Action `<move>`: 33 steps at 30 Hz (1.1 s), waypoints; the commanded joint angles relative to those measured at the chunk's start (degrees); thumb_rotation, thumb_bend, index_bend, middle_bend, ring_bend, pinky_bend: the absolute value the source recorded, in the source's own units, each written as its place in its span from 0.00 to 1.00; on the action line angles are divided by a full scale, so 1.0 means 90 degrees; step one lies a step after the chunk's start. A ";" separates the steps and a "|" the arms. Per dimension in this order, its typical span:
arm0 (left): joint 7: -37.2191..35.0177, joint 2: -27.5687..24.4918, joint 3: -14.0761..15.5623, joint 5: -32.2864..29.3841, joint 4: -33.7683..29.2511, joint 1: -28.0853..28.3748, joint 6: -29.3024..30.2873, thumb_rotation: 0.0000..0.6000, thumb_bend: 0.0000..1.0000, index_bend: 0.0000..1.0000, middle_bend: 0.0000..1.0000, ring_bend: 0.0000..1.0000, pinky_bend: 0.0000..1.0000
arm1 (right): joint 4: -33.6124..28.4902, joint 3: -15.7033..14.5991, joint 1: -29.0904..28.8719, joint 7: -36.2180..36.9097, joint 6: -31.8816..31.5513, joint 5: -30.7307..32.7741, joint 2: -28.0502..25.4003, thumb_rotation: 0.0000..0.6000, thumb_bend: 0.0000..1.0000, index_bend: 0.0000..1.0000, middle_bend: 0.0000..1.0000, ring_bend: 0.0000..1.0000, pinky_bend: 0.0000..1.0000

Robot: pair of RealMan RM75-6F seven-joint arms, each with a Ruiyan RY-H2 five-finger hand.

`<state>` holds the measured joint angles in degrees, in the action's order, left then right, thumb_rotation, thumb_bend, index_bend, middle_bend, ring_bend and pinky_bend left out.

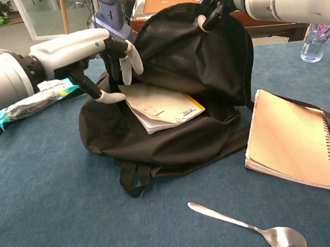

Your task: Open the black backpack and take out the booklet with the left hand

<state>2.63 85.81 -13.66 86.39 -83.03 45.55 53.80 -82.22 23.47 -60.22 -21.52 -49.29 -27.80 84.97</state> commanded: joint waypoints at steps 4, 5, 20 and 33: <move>0.0709 0.0652 -0.0081 -0.0809 0.0367 0.0231 -0.0240 1.00 0.28 0.47 0.50 0.46 0.43 | 0.0118 -0.0069 -0.0035 0.0086 0.0032 0.0030 0.0067 1.00 0.65 0.61 0.39 0.23 0.21; 0.0914 0.0779 -0.0083 -0.0929 0.0442 0.0259 -0.0226 1.00 0.28 0.47 0.50 0.46 0.43 | 0.0138 -0.0076 -0.0039 0.0110 0.0038 0.0024 0.0080 1.00 0.65 0.61 0.39 0.23 0.21; 0.2301 0.2019 -0.0127 -0.1944 0.1136 0.0320 0.0356 1.00 0.28 0.30 0.37 0.33 0.38 | 0.0418 -0.0192 -0.0055 0.0309 0.0096 -0.0050 0.0236 1.00 0.65 0.61 0.39 0.23 0.21; 0.3853 0.2290 0.0014 -0.2432 0.1177 0.0587 0.0351 1.00 0.27 0.21 0.28 0.25 0.31 | 0.0462 -0.0236 -0.0013 0.0474 0.0145 -0.0128 0.0266 1.00 0.64 0.61 0.39 0.23 0.21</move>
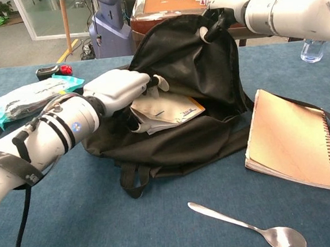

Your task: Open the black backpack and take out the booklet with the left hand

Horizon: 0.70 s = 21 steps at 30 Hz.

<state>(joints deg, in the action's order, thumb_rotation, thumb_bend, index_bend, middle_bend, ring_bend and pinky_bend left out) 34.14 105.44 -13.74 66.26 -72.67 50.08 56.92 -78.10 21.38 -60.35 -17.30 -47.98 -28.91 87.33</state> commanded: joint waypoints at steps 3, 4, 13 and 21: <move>0.0722 0.0188 0.0007 -0.0401 0.0042 0.0164 -0.0014 1.00 0.27 0.21 0.27 0.25 0.30 | 0.0014 -0.0009 0.0005 0.0019 -0.0004 -0.0008 0.0007 1.00 0.64 0.61 0.39 0.23 0.21; 0.0816 0.0214 0.0004 -0.0463 0.0049 0.0187 -0.0023 1.00 0.27 0.21 0.27 0.25 0.30 | 0.0020 -0.0011 0.0005 0.0021 -0.0006 -0.0009 0.0008 1.00 0.64 0.61 0.39 0.23 0.21; 0.1651 0.0531 0.0010 -0.0880 0.0367 0.0456 -0.0009 1.00 0.27 0.22 0.27 0.25 0.29 | 0.0037 -0.0022 0.0012 0.0070 0.0040 0.0001 0.0008 1.00 0.64 0.61 0.39 0.23 0.21; 0.1820 0.0758 -0.0050 -0.1037 0.0926 0.0559 0.0087 1.00 0.27 0.30 0.27 0.26 0.29 | -0.0019 -0.0037 0.0049 0.0143 0.0066 -0.0050 -0.0031 1.00 0.64 0.61 0.39 0.23 0.21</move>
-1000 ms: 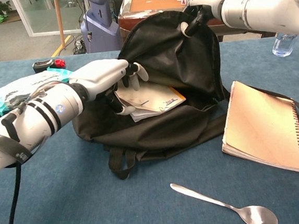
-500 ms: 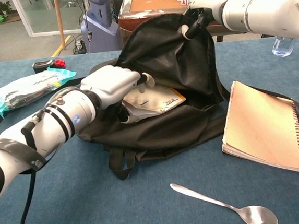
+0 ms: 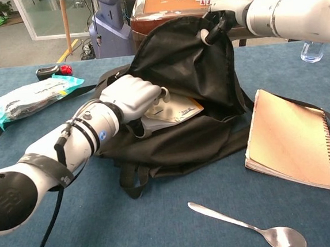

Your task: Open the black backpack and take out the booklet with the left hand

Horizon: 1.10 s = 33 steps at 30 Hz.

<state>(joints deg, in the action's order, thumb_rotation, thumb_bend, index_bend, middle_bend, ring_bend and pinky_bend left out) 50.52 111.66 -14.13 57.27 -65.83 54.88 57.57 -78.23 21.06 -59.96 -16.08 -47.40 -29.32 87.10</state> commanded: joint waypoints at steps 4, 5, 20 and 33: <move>0.0196 0.0087 -0.0061 -0.0341 0.0265 0.0032 -0.0063 1.00 0.27 0.29 0.27 0.26 0.29 | -0.0004 -0.0012 0.0016 0.0031 0.0012 -0.0008 -0.0014 1.00 0.64 0.61 0.39 0.23 0.21; 0.0247 0.0092 -0.0070 -0.0418 0.0276 0.0028 -0.0066 1.00 0.27 0.29 0.27 0.26 0.29 | -0.0007 -0.0016 0.0021 0.0041 0.0020 -0.0010 -0.0018 1.00 0.64 0.61 0.39 0.23 0.21; 0.0764 0.0161 -0.0148 -0.1083 0.0195 0.0178 0.0004 1.00 0.27 0.28 0.27 0.25 0.29 | -0.0031 -0.0069 0.0063 0.0126 0.0065 -0.0022 -0.0027 1.00 0.64 0.61 0.39 0.23 0.21; 0.0341 0.0512 -0.0234 -0.0942 0.0985 0.0274 0.0095 1.00 0.28 0.43 0.44 0.38 0.32 | -0.0054 -0.0079 0.0091 0.0194 0.0107 -0.0050 -0.0086 1.00 0.63 0.61 0.39 0.23 0.21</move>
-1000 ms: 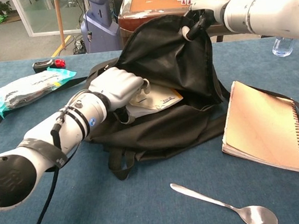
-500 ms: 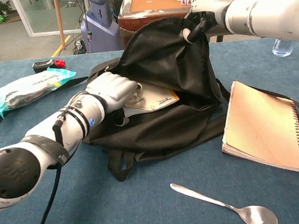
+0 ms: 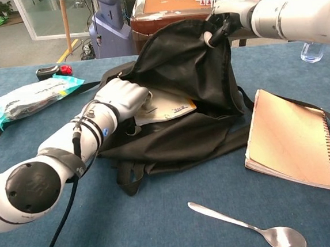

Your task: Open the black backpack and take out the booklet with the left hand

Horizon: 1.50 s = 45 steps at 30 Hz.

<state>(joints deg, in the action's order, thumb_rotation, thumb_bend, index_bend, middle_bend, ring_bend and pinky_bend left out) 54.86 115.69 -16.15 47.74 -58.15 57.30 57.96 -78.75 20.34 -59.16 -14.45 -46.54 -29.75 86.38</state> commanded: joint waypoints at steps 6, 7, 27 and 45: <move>-0.0677 0.0176 -0.0022 0.0467 0.0435 -0.0037 0.0171 1.00 0.37 0.52 0.53 0.45 0.38 | -0.0016 0.0010 0.0011 0.0069 0.0037 -0.0033 -0.0027 1.00 0.63 0.61 0.39 0.23 0.21; -0.0778 0.0188 -0.0025 0.0538 0.0477 -0.0047 0.0208 1.00 0.38 0.53 0.54 0.46 0.39 | -0.0018 0.0013 0.0013 0.0077 0.0035 -0.0037 -0.0031 1.00 0.62 0.61 0.39 0.23 0.21; -0.3676 -0.0190 0.0492 0.2668 0.0961 -0.0610 0.1286 1.00 0.44 0.73 0.75 0.64 0.56 | 0.0065 0.0057 0.0065 0.0268 0.0098 -0.0030 -0.0129 1.00 0.62 0.61 0.39 0.24 0.21; -0.5597 -0.1720 0.0480 0.3481 -0.1337 -0.1757 0.2518 1.00 0.46 0.77 0.79 0.67 0.57 | 0.0133 -0.0035 0.0198 0.0463 0.0203 -0.0231 -0.0139 1.00 0.62 0.61 0.39 0.24 0.21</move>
<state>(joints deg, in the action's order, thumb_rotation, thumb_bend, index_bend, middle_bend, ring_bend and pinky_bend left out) 6.83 102.39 -11.58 77.89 -67.39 43.16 78.80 -77.53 20.06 -57.42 -10.33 -44.75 -31.78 85.13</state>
